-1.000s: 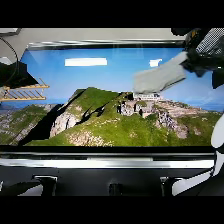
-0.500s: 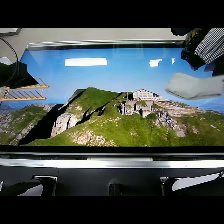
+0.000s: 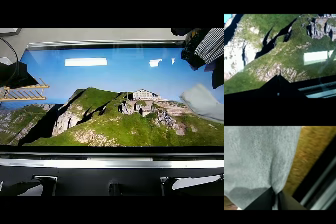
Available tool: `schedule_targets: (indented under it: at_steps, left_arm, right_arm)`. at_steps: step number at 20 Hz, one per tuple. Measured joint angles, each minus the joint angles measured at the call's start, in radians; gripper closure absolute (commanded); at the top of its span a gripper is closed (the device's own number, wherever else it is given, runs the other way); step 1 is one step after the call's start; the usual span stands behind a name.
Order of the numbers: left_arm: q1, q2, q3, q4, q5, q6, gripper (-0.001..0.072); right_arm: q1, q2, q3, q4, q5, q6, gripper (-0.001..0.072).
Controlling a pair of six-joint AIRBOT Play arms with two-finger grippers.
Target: Fold the clothes and pants, and hang the long-sleeved shirts on hangers.
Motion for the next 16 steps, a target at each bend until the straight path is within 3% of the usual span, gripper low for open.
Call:
schedule_targets:
  at_steps: [6,16]
  left_arm:
    - [0.0,0.0,0.0,0.0,0.0,0.0,0.0689]
    - [0.0,0.0,0.0,0.0,0.0,0.0,0.0689]
  right_arm:
    - [-0.001,0.092,-0.26,-0.132,0.024,0.006,0.0682]
    - [-0.001,0.208,-0.628,-0.19,-0.048,0.042,0.0682]
